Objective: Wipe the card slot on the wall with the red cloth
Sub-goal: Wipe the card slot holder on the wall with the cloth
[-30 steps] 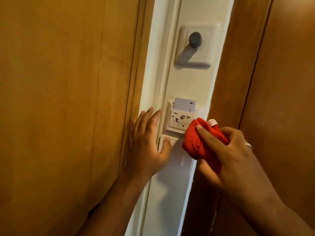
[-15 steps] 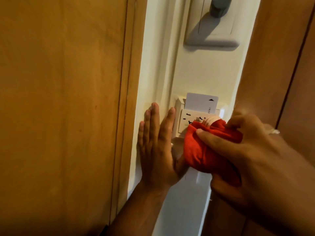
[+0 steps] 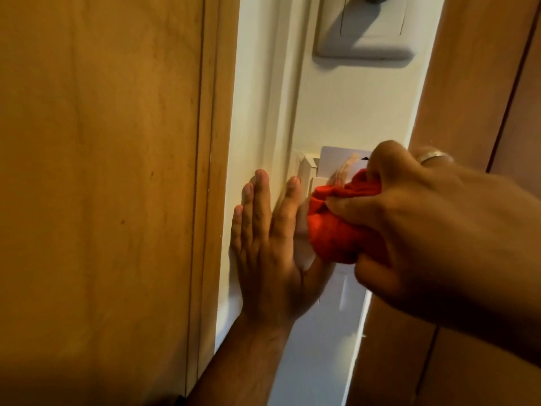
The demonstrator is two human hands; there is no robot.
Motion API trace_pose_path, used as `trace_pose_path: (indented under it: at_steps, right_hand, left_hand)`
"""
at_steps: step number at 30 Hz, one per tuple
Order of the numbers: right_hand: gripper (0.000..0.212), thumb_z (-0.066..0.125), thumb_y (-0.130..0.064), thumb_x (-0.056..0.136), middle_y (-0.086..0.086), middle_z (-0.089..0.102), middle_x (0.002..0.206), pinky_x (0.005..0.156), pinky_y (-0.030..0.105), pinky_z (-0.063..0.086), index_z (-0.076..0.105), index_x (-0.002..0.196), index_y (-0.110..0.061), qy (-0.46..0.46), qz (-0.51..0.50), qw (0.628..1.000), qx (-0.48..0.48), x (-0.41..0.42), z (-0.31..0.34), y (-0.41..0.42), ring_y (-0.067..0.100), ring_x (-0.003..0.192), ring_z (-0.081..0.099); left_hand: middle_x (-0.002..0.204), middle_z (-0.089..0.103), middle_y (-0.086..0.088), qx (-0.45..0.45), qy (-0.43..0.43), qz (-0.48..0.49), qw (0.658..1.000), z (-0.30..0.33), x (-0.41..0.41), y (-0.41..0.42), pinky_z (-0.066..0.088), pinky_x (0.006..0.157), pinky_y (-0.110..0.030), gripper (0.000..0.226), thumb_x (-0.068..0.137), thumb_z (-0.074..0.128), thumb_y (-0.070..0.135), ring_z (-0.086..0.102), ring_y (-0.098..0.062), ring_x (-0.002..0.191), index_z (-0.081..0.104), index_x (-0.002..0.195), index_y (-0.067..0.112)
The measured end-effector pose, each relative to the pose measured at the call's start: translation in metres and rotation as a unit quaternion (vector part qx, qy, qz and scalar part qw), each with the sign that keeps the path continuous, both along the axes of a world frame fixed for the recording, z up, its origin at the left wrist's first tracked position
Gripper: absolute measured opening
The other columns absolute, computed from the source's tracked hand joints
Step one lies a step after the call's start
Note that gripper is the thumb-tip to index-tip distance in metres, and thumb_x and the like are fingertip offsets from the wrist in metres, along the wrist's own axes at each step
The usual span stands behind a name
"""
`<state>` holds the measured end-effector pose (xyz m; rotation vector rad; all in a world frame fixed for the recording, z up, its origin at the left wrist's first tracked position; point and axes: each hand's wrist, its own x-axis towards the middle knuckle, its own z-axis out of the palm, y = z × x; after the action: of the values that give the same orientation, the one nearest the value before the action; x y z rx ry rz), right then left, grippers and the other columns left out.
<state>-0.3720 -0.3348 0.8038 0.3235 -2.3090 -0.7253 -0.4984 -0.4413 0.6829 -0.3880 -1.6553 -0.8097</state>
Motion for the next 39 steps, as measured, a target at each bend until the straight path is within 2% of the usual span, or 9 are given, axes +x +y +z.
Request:
trace_pose_path:
  at_steps: [5, 9, 13, 17, 21, 25, 32, 36, 39]
  right_hand:
    - [0.062, 0.056, -0.054, 0.058, 0.013, 0.05, 0.094, 0.046, 0.024, 0.027, 0.059, 0.114, -0.027, 0.0, -0.014, 0.998, 0.056, 0.003, 0.007, 0.002, 0.025, 0.064, 0.042]
    - [0.061, 0.058, -0.057, 0.058, 0.004, 0.047, 0.094, 0.044, 0.02, 0.012, 0.053, 0.116, -0.039, -0.017, -0.038, 0.998, 0.056, 0.005, 0.013, 0.004, 0.018, 0.068, 0.039]
    - [0.058, 0.063, -0.052, 0.062, 0.007, 0.045, 0.098, 0.044, 0.023, 0.024, 0.053, 0.117, -0.034, -0.056, -0.035, 0.993, 0.1, 0.008, 0.008, -0.001, 0.018, 0.07, 0.033]
    - [0.055, 0.058, -0.057, 0.065, 0.003, 0.042, 0.095, 0.044, 0.023, 0.016, 0.053, 0.115, -0.034, -0.036, -0.036, 0.995, 0.081, 0.007, 0.019, -0.002, 0.016, 0.068, 0.033]
    - [0.055, 0.058, -0.054, 0.068, 0.004, 0.041, 0.099, 0.047, 0.024, 0.026, 0.05, 0.119, -0.032, -0.078, -0.047, 0.989, 0.12, 0.006, 0.02, -0.004, 0.015, 0.068, 0.032]
    - [0.055, 0.055, -0.058, 0.063, 0.003, 0.045, 0.09, 0.043, 0.021, 0.02, 0.055, 0.113, -0.036, -0.038, -0.048, 0.993, 0.096, 0.008, 0.027, 0.007, 0.015, 0.062, 0.036]
    - [0.064, 0.056, -0.059, 0.058, 0.009, 0.05, 0.095, 0.044, 0.033, 0.044, 0.053, 0.119, -0.039, -0.015, 0.008, 0.997, 0.07, 0.006, 0.019, 0.036, 0.029, 0.07, 0.047]
    - [0.061, 0.06, -0.054, 0.058, 0.008, 0.051, 0.095, 0.044, 0.023, 0.031, 0.056, 0.117, -0.039, -0.028, 0.014, 0.995, 0.09, 0.009, -0.001, 0.04, 0.028, 0.073, 0.05]
    - [0.061, 0.061, -0.053, 0.061, 0.012, 0.052, 0.097, 0.045, 0.029, 0.037, 0.057, 0.12, -0.036, 0.0, 0.036, 0.998, 0.041, 0.009, 0.001, 0.045, 0.034, 0.077, 0.051]
  left_hand:
    - [0.165, 0.016, -0.007, -0.007, -0.005, 0.011, 1.0, 0.0, -0.001, -0.001, 0.001, 0.124, -0.036, 0.081, 0.087, 0.027, 0.073, 0.01, -0.023, 0.155, 0.026, 0.153, 0.025]
    - [0.165, 0.017, -0.007, -0.002, -0.008, 0.013, 1.0, 0.0, 0.0, -0.001, 0.002, 0.124, -0.036, 0.083, 0.087, 0.025, 0.074, 0.011, -0.022, 0.154, 0.029, 0.152, 0.024]
    - [0.165, 0.015, -0.006, -0.004, -0.008, -0.002, 1.0, 0.0, 0.001, -0.001, 0.002, 0.124, -0.038, 0.085, 0.086, 0.025, 0.076, 0.008, -0.021, 0.155, 0.03, 0.152, 0.023]
    - [0.164, 0.019, -0.007, -0.001, -0.013, 0.017, 1.0, 0.001, 0.002, -0.001, 0.003, 0.124, -0.036, 0.083, 0.087, 0.023, 0.075, 0.012, -0.022, 0.154, 0.03, 0.152, 0.024]
    - [0.164, 0.02, -0.008, -0.004, -0.007, 0.008, 1.0, 0.0, 0.003, -0.001, 0.002, 0.124, -0.036, 0.085, 0.086, 0.026, 0.075, 0.012, -0.022, 0.154, 0.033, 0.152, 0.021]
    - [0.164, 0.019, -0.006, 0.006, -0.005, 0.016, 1.0, 0.001, 0.002, -0.001, 0.001, 0.124, -0.032, 0.081, 0.086, 0.025, 0.074, 0.013, -0.021, 0.154, 0.031, 0.151, 0.025]
    - [0.164, 0.021, -0.01, 0.004, 0.009, 0.029, 1.0, -0.002, -0.002, 0.001, 0.006, 0.124, -0.036, 0.081, 0.087, 0.033, 0.072, 0.016, -0.024, 0.154, 0.031, 0.152, 0.023]
    - [0.165, 0.019, -0.008, 0.007, 0.012, 0.023, 1.0, -0.004, -0.005, 0.001, 0.006, 0.124, -0.037, 0.078, 0.089, 0.042, 0.066, 0.014, -0.023, 0.154, 0.029, 0.153, 0.024]
    - [0.165, 0.017, -0.005, 0.009, 0.013, 0.026, 1.0, -0.003, -0.006, 0.001, 0.005, 0.124, -0.035, 0.077, 0.089, 0.041, 0.065, 0.013, -0.022, 0.154, 0.028, 0.153, 0.025]
